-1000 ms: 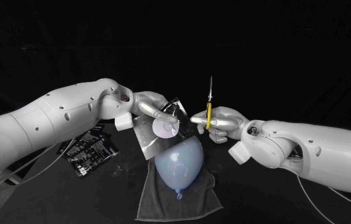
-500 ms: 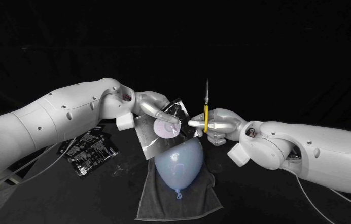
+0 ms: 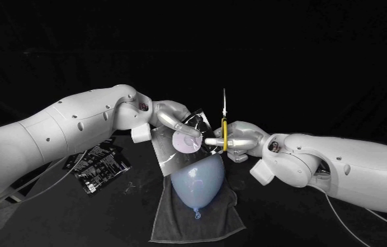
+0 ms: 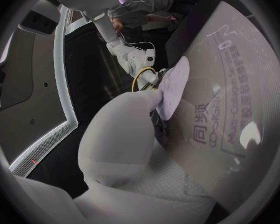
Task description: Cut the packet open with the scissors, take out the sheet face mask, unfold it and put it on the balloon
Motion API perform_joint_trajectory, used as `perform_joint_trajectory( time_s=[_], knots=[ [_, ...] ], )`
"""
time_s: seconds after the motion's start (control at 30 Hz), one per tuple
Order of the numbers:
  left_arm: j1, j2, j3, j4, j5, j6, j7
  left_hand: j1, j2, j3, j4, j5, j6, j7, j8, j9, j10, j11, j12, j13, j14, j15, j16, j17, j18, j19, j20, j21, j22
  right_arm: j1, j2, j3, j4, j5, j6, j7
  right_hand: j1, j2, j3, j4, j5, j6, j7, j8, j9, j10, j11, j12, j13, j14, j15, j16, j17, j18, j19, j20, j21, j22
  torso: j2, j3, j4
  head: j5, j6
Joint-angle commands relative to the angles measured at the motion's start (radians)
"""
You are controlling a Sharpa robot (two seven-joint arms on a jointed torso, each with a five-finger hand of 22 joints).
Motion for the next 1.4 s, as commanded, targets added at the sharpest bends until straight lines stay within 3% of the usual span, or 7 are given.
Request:
perform_joint_trajectory(
  time_s=[0.03, 0.33, 0.87, 1.07, 1.13, 1.2, 1.4],
  knots=[
    [0.002, 0.006, 0.001, 0.006, -0.001, 0.030, -0.003, 0.002, 0.010, -0.008, 0.000, 0.003, 0.007, 0.000, 0.003, 0.022, 0.027, -0.025, 0.006, 0.001, -0.007, -0.002, 0.005, 0.001, 0.016, -0.006, 0.000, 0.004, 0.002, 0.000, 0.004, 0.001, 0.002, -0.021, 0.027, -0.002, 0.009, 0.010, 0.011, -0.004, 0.002, 0.015, -0.003, 0.002, -0.005, 0.289, -0.089, 0.825, 0.020, 0.042, -0.006, 0.005, 0.007, 0.000, 0.005, -0.005, 0.008, 0.145, 0.000, -0.0005, 0.0001, 0.001, -0.001],
    [0.003, 0.009, 0.001, 0.010, -0.005, 0.034, -0.006, 0.003, 0.010, -0.008, -0.001, 0.004, 0.006, 0.000, 0.002, 0.022, 0.026, -0.025, 0.007, 0.002, -0.008, -0.002, 0.007, 0.002, 0.016, -0.007, 0.000, 0.006, 0.003, -0.002, 0.005, 0.001, 0.003, -0.022, 0.020, 0.016, 0.039, 0.094, 0.086, -0.022, 0.003, 0.065, -0.017, 0.012, -0.008, 0.295, -0.101, 0.878, 0.063, 0.046, -0.016, 0.014, 0.030, -0.001, 0.008, -0.013, 0.012, 0.151, 0.000, -0.0004, -0.0004, 0.000, 0.000],
    [0.007, 0.003, 0.000, 0.019, 0.014, -0.043, -0.016, -0.058, -0.044, -0.056, 0.047, 0.001, -0.053, 0.034, -0.035, 0.020, -0.055, 0.007, -0.013, 0.004, -0.093, 0.030, 0.012, 0.020, -0.001, -0.084, 0.025, 0.001, 0.007, -0.009, -0.009, 0.001, 0.025, -0.022, 0.001, 0.064, -0.012, 0.103, 0.122, -0.032, 0.003, 0.090, -0.032, 0.054, 0.045, 0.294, -0.112, 0.898, 0.085, 0.048, -0.025, 0.021, 0.050, 0.000, 0.005, -0.022, 0.007, 0.151, -0.001, 0.0005, -0.0003, 0.000, 0.003],
    [0.011, -0.004, -0.002, 0.022, 0.028, -0.108, -0.032, -0.212, -0.171, -0.222, 0.096, 0.003, -0.143, 0.065, -0.086, 0.007, -0.208, 0.053, -0.073, -0.017, -0.205, 0.077, -0.035, 0.007, -0.002, -0.145, 0.068, -0.085, -0.046, -0.010, -0.022, 0.001, 0.040, -0.020, -0.037, 0.088, -0.015, 0.102, 0.124, -0.036, 0.003, 0.088, -0.033, 0.058, 0.053, 0.294, -0.113, 0.899, 0.086, 0.048, -0.026, 0.022, 0.052, 0.000, 0.005, -0.023, 0.007, 0.152, 0.000, 0.0014, -0.0004, -0.001, 0.005],
    [0.012, -0.007, -0.003, 0.023, 0.036, -0.129, -0.036, -0.240, -0.172, -0.265, 0.095, 0.003, -0.159, 0.072, -0.093, 0.007, -0.237, 0.063, -0.085, -0.022, -0.225, 0.086, -0.056, -0.001, 0.004, -0.151, 0.079, -0.108, -0.062, -0.010, -0.027, 0.001, 0.044, -0.022, -0.048, 0.093, -0.016, 0.102, 0.125, -0.038, 0.003, 0.088, -0.034, 0.060, 0.057, 0.294, -0.113, 0.900, 0.087, 0.048, -0.026, 0.022, 0.052, -0.001, 0.005, -0.024, 0.008, 0.152, 0.000, 0.0019, -0.0007, -0.002, 0.005],
    [0.012, -0.012, -0.004, 0.024, 0.047, -0.154, -0.040, -0.171, -0.045, -0.640, 0.098, 0.008, -0.200, 0.095, -0.099, 0.016, -0.290, 0.066, -0.088, -0.033, -0.236, 0.108, -0.128, -0.023, 0.027, -0.128, 0.113, -0.185, -0.125, -0.011, -0.034, 0.001, 0.047, -0.023, -0.060, 0.098, -0.017, 0.101, 0.125, -0.040, 0.003, 0.087, -0.034, 0.062, 0.060, 0.294, -0.114, 0.899, 0.087, 0.049, -0.026, 0.023, 0.053, 0.000, 0.005, -0.024, 0.007, 0.152, -0.001, 0.0022, -0.0017, -0.001, 0.008],
    [0.012, -0.027, -0.012, 0.023, 0.098, -0.217, -0.035, -0.196, -0.116, -0.725, 0.103, 0.006, -0.216, 0.102, -0.101, 0.019, -0.319, 0.093, -0.094, -0.041, -0.263, 0.117, -0.178, -0.040, 0.024, -0.126, 0.113, -0.221, -0.153, -0.011, -0.050, 0.002, 0.051, -0.031, -0.084, 0.110, -0.019, 0.099, 0.126, -0.043, 0.003, 0.086, -0.035, 0.065, 0.066, 0.294, -0.115, 0.899, 0.087, 0.049, -0.027, 0.022, 0.053, 0.000, 0.005, -0.025, 0.007, 0.152, -0.001, 0.0023, -0.0015, -0.002, 0.012]
  ],
)
